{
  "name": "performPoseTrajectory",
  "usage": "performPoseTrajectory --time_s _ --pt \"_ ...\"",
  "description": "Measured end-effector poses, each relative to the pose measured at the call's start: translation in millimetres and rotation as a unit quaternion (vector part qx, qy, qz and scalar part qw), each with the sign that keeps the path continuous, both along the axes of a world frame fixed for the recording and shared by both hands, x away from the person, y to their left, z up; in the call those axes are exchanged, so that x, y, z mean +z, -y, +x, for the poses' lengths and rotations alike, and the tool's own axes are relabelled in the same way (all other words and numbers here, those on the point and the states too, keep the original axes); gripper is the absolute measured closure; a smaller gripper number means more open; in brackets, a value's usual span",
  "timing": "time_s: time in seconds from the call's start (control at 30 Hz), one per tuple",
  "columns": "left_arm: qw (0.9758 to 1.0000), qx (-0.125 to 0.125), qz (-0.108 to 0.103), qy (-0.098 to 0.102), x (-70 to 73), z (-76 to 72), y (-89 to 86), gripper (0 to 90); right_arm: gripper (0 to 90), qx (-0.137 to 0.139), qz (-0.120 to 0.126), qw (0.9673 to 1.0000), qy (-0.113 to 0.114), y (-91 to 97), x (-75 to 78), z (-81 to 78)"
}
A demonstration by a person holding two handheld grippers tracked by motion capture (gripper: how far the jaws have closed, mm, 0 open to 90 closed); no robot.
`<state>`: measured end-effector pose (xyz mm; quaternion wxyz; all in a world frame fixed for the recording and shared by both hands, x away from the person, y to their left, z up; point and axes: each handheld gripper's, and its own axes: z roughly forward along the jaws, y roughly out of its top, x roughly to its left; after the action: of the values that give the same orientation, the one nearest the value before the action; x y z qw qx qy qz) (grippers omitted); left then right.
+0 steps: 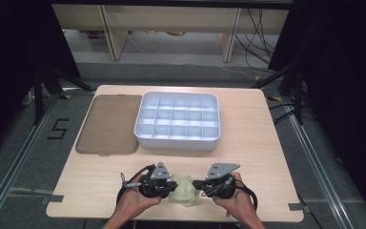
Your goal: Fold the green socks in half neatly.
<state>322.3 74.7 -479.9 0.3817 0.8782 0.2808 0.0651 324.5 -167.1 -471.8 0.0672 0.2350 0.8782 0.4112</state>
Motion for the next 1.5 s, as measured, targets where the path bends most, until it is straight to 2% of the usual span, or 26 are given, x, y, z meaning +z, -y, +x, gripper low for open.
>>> performPoseTrajectory --time_s 0.03,0.07,0.17,0.23,0.3,0.43,0.47,0.5,0.53,0.57,0.6,0.63,0.73,0.8,0.87,0.9,1.0,1.03,1.13,1.17,1.3,1.33,1.4,1.43,1.47,1.5 --pt "1.0 -0.002 0.003 -0.002 -3.0 0.5 0.6 85.7 87.6 0.012 -0.003 0.9999 0.002 -2.2 -0.8 0.2" --pt "0.9999 0.004 0.006 -0.007 -5.7 -0.1 1.8 85.8 87.6 0.013 -0.003 0.9999 0.0 -4.6 -2.0 -0.5" --pt "0.9996 -0.006 0.026 -0.008 -10.3 1.1 2.6 86.1 87.6 0.014 -0.008 0.9998 -0.007 -9.3 -3.8 -3.5" --pt "0.9997 0.002 0.023 -0.008 -13.9 1.4 3.4 86.3 87.5 0.019 -0.012 0.9997 -0.004 -11.8 -6.3 -3.3" --pt "0.9996 0.0 0.026 -0.01 -16.2 1.4 3.1 86.3 87.5 0.018 -0.02 0.9995 -0.015 -14.7 -10.2 -4.2" --pt "0.9995 0.004 0.031 -0.011 -20.4 0.5 1.5 86.6 87.7 0.026 -0.052 0.9983 -0.01 -15.3 -20.1 -1.9" --pt "0.9994 -0.008 0.034 -0.006 -19.9 1.5 -0.1 86.8 87.9 0.015 -0.055 0.9982 -0.016 -14.3 -23.0 -2.6" --pt "0.9995 -0.005 0.031 -0.006 -20.0 1.1 0.0 87.0 88.7 0.015 -0.065 0.9976 -0.02 -11.7 -24.6 -2.3" --pt "0.9995 -0.003 0.03 -0.007 -19.8 0.5 -0.2 87.3 89.1 0.014 -0.057 0.9981 -0.019 -10.0 -27.6 -1.8" --pt "0.9995 -0.004 0.031 -0.007 -19.7 0.2 -0.3 87.5 89.2 0.013 -0.056 0.9979 -0.029 -7.5 -26.6 -1.6" --pt "0.9996 0.001 0.026 -0.012 -20.7 -1.4 0.8 87.6 89.2 0.014 -0.051 0.9984 -0.02 -7.4 -28.4 -0.5" --pt "0.9995 -0.002 0.031 -0.009 -20.4 -3.0 1.8 87.6 89.1 0.012 -0.058 0.9979 -0.025 -5.6 -26.3 -0.5" --pt "0.9993 -0.011 0.034 -0.006 -19.9 -7.6 5.1 87.6 87.7 0.004 -0.051 0.9983 -0.026 -3.5 -23.4 -0.1" --pt "0.999 -0.024 0.036 -0.003 -18.0 -10.5 7.6 87.3 87.7 -0.003 -0.039 0.9991 -0.018 -1.9 -17.0 1.0" --pt "0.9988 -0.03 0.038 0.002 -14.0 -10.2 9.6 87.2 87.7 -0.006 -0.037 0.9993 0.005 -2.3 -9.7 4.9" --pt "0.9991 -0.022 0.037 0.004 -11.4 -8.4 10.4 87.3 87.7 -0.011 -0.035 0.9992 0.013 -4.4 -8.0 7.6" --pt "0.9995 -0.003 0.028 0.015 -6.2 1.8 11.7 87.6 87.7 -0.01 -0.04 0.9991 0.011 -11.4 -8.9 16.0" --pt "0.9997 0.004 0.02 0.011 -6.9 5.6 12.0 87.8 87.7 -0.013 -0.041 0.999 0.013 -13.3 -11.3 17.8" --pt "0.9995 0.013 0.025 0.013 -11.1 15.6 11.9 87.8 87.7 -0.017 -0.05 0.9985 0.011 -11.6 -12.5 22.0" --pt "0.9993 0.012 0.032 0.011 -11.9 18.1 10.9 87.8 87.7 -0.022 -0.051 0.9984 0.005 -10.2 -12.6 22.6" --pt "0.9992 0.025 0.032 0.004 -18.3 19.7 10.4 87.6 87.7 -0.033 -0.054 0.998 0.002 -6.6 -19.2 25.4" --pt "0.999 0.019 0.04 0.004 -18.6 18.9 10.3 87.4 87.7 -0.024 -0.058 0.9979 0.011 -5.8 -21.5 27.1" --pt "0.999 0.015 0.041 0.004 -19.0 18.5 10.5 87.2 87.7 -0.026 -0.064 0.9976 0.011 -5.2 -22.6 27.6" --pt "0.9991 0.021 0.036 0.005 -18.6 18.1 11.1 87.0 87.7 -0.033 -0.063 0.9975 0.007 -3.9 -20.2 27.1" --pt "0.9992 0.013 0.036 0.006 -17.6 19.0 10.8 86.9 87.7 -0.03 -0.059 0.9977 0.011 -2.3 -16.3 27.4" --pt "0.9992 0.019 0.035 0.005 -17.0 18.6 11.2 86.8 87.7 -0.035 -0.046 0.9982 0.015 -2.3 -13.2 26.6"
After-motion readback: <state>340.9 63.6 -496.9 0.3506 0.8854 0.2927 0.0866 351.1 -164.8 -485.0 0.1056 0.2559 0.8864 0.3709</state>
